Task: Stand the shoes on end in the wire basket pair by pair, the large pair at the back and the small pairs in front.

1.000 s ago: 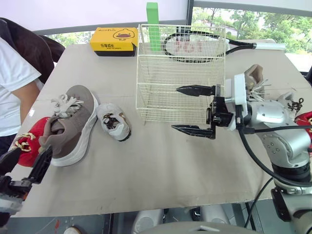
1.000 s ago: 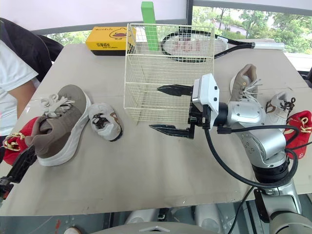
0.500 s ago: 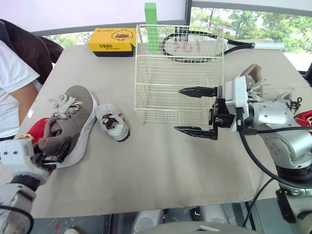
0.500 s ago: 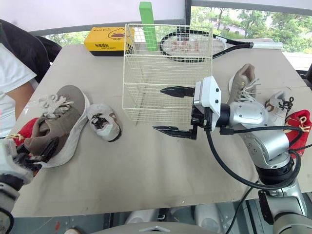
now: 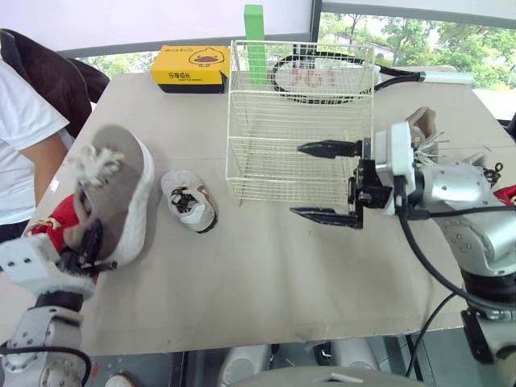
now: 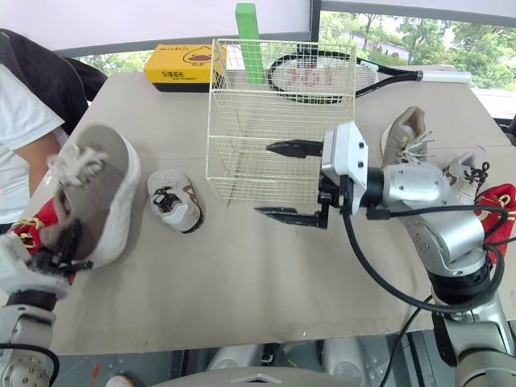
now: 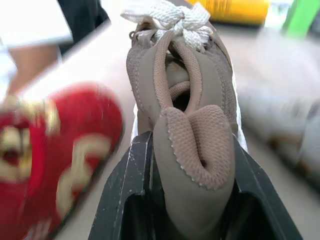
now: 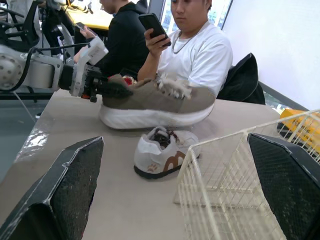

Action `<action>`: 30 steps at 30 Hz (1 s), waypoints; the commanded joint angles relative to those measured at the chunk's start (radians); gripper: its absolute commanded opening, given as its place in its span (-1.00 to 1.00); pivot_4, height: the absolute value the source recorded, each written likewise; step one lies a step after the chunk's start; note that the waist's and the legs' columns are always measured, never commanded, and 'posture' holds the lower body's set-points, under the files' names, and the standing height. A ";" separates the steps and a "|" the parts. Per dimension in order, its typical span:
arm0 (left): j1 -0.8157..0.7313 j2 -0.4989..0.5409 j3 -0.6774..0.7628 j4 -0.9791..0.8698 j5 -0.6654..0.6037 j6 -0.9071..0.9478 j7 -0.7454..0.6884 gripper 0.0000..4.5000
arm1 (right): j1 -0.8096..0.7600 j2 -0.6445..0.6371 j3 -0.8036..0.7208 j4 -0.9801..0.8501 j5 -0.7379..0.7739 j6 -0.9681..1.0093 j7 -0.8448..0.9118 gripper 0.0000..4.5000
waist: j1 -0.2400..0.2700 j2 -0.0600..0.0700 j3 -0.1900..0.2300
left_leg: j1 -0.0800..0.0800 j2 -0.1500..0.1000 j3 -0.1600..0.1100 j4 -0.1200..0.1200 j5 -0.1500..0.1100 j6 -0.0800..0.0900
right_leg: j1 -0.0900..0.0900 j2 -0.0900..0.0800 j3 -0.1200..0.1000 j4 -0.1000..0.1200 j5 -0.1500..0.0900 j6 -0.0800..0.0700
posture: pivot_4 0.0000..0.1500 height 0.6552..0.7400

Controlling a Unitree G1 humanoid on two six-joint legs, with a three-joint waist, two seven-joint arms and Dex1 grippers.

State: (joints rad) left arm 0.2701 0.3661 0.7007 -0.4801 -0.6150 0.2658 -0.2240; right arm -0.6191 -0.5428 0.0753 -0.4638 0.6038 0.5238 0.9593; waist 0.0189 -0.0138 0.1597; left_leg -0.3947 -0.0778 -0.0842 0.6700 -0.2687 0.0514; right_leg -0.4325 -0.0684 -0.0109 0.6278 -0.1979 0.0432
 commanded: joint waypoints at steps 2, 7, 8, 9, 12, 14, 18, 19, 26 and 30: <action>-0.209 0.119 0.008 -0.167 -0.051 -0.027 0.052 -0.61 | -0.150 -0.001 -0.068 0.091 0.060 0.023 -0.001 1.00 | 0.001 -0.001 0.000 | 0.000 -0.001 0.000 0.000 0.000 0.000 | 0.000 0.000 0.000 0.000 0.000 0.000 | 1.00 1.00; -0.470 0.304 -0.179 -0.144 -0.071 0.008 -0.102 -0.61 | -0.433 -0.159 -0.072 0.318 0.003 0.039 0.123 1.00 | -0.006 0.000 0.000 | -0.001 -0.005 0.001 -0.001 0.000 0.004 | 0.000 -0.002 0.002 -0.002 0.000 0.000 | 1.00 1.00; -0.508 0.328 -0.207 -0.119 -0.067 0.007 -0.139 -0.61 | -0.489 -0.188 -0.067 0.366 -0.028 0.033 0.127 1.00 | -0.007 0.001 0.001 | -0.001 -0.005 0.002 -0.001 -0.001 0.004 | -0.001 -0.002 0.003 -0.002 0.000 0.000 | 1.00 1.00; -0.545 0.360 -0.244 -0.092 -0.060 -0.003 -0.204 -0.61 | -0.563 -0.219 -0.060 0.427 -0.037 0.051 0.162 1.00 | -0.010 0.002 0.003 | -0.002 -0.005 0.003 -0.001 -0.001 0.005 | -0.003 -0.002 0.002 -0.002 0.000 0.001 | 1.00 1.00; -0.636 0.416 -0.327 -0.004 -0.031 -0.046 -0.353 -0.61 | -0.767 -0.286 -0.024 0.585 -0.017 0.122 0.352 1.00 | -0.020 0.008 0.007 | -0.006 -0.004 0.007 -0.003 0.000 0.004 | -0.009 -0.002 0.004 -0.001 0.000 0.001 | 1.00 1.00; -0.718 0.445 -0.399 0.085 0.013 -0.099 -0.475 -0.61 | -0.916 -0.299 0.026 0.689 -0.058 0.164 0.421 1.00 | -0.027 0.010 0.008 | -0.008 -0.003 0.007 -0.006 0.001 0.002 | -0.013 -0.001 0.004 0.000 0.000 0.001 | 1.00 1.00; -0.857 0.450 -0.521 0.245 0.116 -0.244 -0.665 -0.61 | -1.084 -0.284 0.150 0.810 -0.168 0.196 0.526 1.00 | -0.040 0.010 0.009 | -0.007 0.000 0.008 -0.012 0.002 0.000 | -0.015 0.001 0.004 0.000 0.000 0.001 | 1.00 1.00; -0.881 0.442 -0.539 0.273 0.133 -0.276 -0.696 -0.61 | -1.111 -0.272 0.178 0.842 -0.197 0.212 0.528 1.00 | -0.043 0.010 0.009 | -0.007 0.001 0.008 -0.012 0.002 0.000 | -0.015 0.001 0.004 0.000 0.000 0.001 | 1.00 1.00; -1.021 0.383 -0.634 0.415 0.229 -0.519 -0.865 -0.61 | -1.164 -0.192 0.394 1.046 -0.386 0.222 0.655 1.00 | -0.044 0.010 0.009 | -0.009 0.000 0.009 -0.008 0.003 0.000 | -0.018 0.000 0.006 0.005 0.000 0.001 | 1.00 1.00; -1.092 0.355 -0.650 0.468 0.258 -0.645 -0.906 -0.61 | -1.153 -0.110 0.446 1.174 -0.459 0.212 0.650 1.00 | -0.045 0.010 0.009 | -0.023 -0.003 0.009 0.001 0.003 -0.001 | -0.034 -0.002 0.005 0.015 0.000 0.001 | 1.00 1.00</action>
State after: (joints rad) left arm -0.7526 0.7290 0.0271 -0.0120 -0.3568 -0.2758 -1.1210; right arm -1.7574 -0.6758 0.5069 0.6653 0.1901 0.7588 1.5629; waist -0.0264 -0.0037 0.1686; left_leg -0.4178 -0.0809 -0.0748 0.6706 -0.2651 0.0497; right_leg -0.4671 -0.0711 -0.0060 0.6433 -0.1978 0.0440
